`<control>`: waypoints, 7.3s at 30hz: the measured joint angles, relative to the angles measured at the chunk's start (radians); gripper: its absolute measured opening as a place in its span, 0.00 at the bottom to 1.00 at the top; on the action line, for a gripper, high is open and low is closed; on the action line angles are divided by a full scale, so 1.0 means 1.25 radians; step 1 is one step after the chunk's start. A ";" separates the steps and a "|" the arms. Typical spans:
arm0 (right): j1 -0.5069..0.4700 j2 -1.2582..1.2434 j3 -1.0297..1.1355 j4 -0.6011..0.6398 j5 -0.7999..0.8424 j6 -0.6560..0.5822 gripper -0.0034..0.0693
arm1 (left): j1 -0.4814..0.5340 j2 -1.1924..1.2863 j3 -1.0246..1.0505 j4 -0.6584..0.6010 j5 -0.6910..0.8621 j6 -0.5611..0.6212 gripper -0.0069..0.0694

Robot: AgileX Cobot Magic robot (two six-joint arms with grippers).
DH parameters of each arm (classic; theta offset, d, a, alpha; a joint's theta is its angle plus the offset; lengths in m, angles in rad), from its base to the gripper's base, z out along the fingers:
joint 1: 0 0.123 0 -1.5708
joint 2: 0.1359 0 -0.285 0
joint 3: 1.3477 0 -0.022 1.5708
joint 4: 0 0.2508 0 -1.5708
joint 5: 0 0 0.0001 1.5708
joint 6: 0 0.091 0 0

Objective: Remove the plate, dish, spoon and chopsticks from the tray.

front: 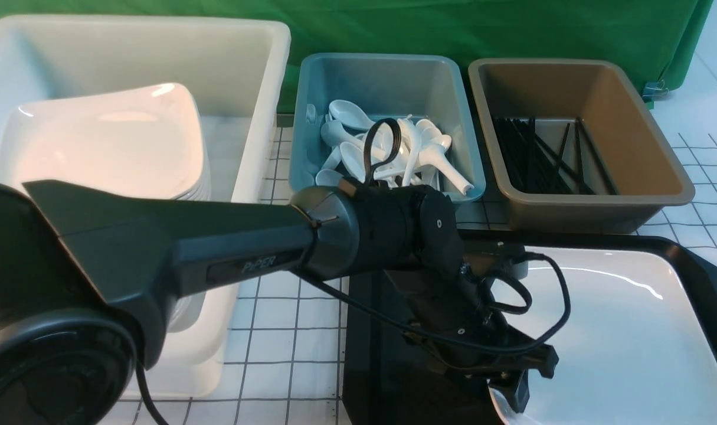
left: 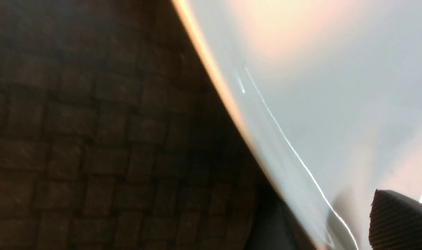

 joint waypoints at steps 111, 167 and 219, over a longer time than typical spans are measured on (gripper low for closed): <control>0.000 0.000 0.000 0.006 -0.006 0.005 0.32 | 0.765 -0.506 0.002 -0.244 -0.112 0.099 0.12; 0.000 0.000 0.000 0.006 -0.009 0.005 0.32 | 1.050 -0.255 0.002 0.034 0.078 0.100 0.22; 0.000 -0.117 -0.007 0.084 -0.070 -0.017 0.09 | 0.420 -0.346 -0.141 0.253 0.355 0.098 0.09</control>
